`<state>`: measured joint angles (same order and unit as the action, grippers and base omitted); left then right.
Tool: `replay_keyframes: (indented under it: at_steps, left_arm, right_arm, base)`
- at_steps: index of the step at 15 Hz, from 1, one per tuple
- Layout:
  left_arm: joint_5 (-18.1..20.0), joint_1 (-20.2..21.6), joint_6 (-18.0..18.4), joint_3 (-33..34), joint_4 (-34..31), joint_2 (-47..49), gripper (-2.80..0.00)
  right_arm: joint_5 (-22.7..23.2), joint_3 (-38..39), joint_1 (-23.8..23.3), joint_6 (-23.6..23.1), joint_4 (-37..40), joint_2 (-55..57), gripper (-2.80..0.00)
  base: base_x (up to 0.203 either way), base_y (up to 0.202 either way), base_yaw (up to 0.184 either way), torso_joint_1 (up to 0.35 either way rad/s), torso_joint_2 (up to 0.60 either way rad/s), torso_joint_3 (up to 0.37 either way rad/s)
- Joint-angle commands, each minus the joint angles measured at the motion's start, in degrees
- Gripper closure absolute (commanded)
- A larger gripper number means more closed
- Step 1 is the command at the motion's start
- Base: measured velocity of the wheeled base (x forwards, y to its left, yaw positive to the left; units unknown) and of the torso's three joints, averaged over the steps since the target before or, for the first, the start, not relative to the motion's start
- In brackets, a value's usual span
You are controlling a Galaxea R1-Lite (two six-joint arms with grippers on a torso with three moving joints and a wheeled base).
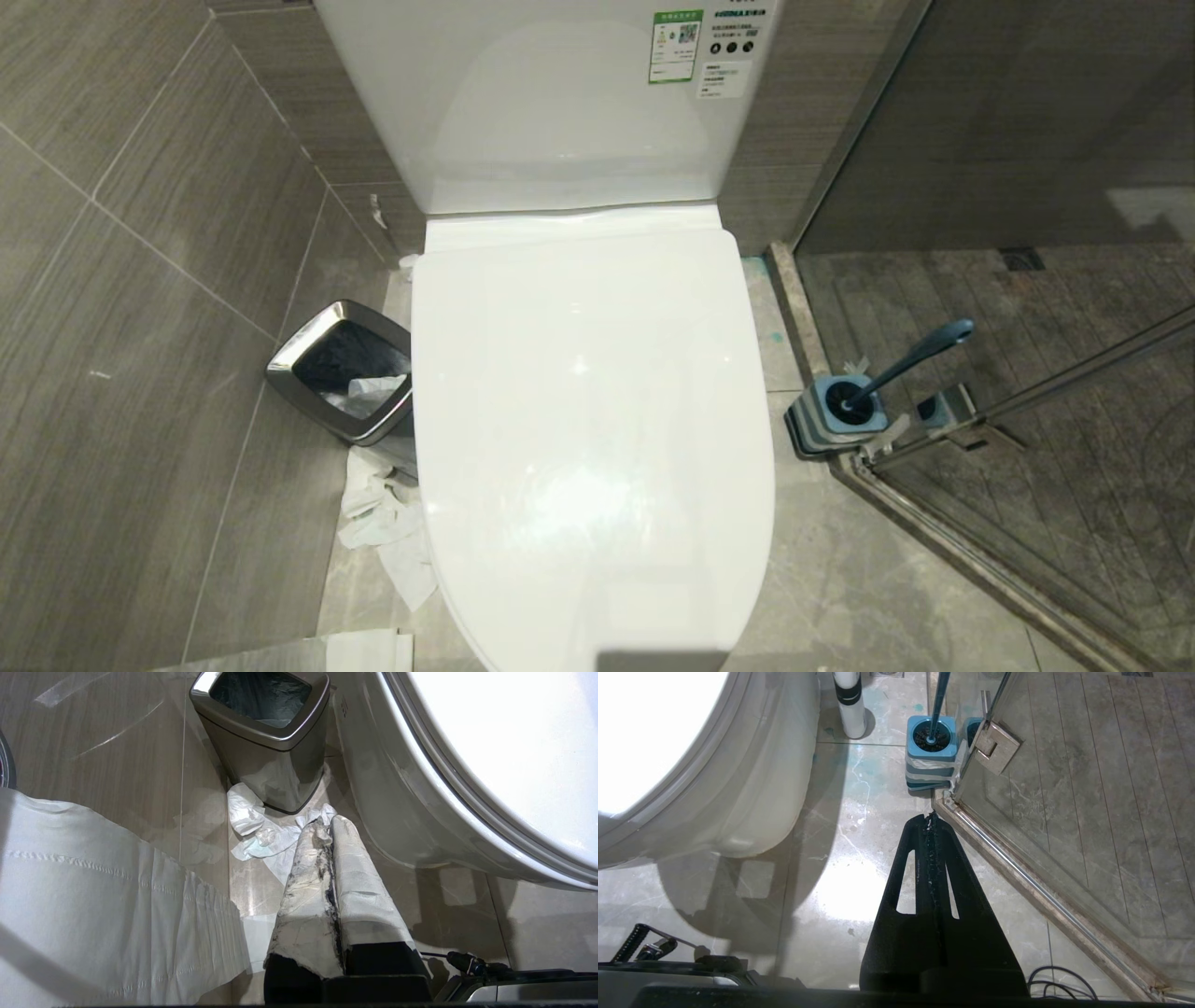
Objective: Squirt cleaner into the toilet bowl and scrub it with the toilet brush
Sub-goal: Use the left hand to lift the toilet lid slightly
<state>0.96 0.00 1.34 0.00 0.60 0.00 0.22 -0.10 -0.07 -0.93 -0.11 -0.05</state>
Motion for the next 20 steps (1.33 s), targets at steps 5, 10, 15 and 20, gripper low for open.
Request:
replay_keyframes:
  at_steps: [5,10,15,20]
  left_arm:
    - [-0.17,0.09,0.24,-0.09,-0.07,0.09,0.00]
    - [0.63,0.09,4.80,-1.21,-0.25,0.00,0.00]
    - [0.85,0.01,5.67,-13.44,-4.38,5.95,0.00]
    - [0.86,0.01,5.91,-32.19,-5.61,22.32,0.00]
  right_arm:
    - [0.04,0.01,-0.01,-0.04,-0.07,0.05,0.00]
    - [0.04,0.01,-0.01,-0.04,0.02,0.05,0.00]
    - [0.04,0.01,0.03,-0.04,-0.02,0.05,0.00]
    - [0.04,0.01,-0.01,-0.04,0.02,0.05,0.00]
  base:
    - [0.000,0.000,0.000,0.000,0.00,0.000]
    - [0.000,0.000,0.000,0.000,0.00,0.000]
    - [0.000,0.000,0.000,0.000,0.00,0.000]
    - [0.000,0.000,0.000,0.000,0.00,0.000]
